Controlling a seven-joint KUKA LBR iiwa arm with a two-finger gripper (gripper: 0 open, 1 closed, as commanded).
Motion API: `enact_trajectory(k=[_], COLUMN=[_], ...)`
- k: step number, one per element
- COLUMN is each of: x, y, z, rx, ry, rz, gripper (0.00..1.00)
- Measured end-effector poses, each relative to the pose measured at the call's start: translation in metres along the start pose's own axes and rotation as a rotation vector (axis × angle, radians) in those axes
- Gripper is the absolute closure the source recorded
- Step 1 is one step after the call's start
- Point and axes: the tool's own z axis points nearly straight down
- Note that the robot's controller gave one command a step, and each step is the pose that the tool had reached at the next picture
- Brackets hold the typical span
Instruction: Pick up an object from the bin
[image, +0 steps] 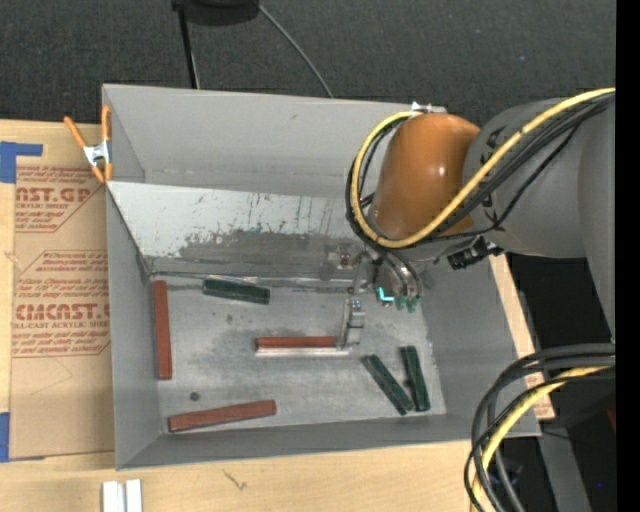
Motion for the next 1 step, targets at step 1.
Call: enact_trajectory(k=[1], x=[-0.0019], y=[0.0], z=[-0.0039], rx=[0.0], ry=[-0.007], rz=[0.0], gripper=[0.0])
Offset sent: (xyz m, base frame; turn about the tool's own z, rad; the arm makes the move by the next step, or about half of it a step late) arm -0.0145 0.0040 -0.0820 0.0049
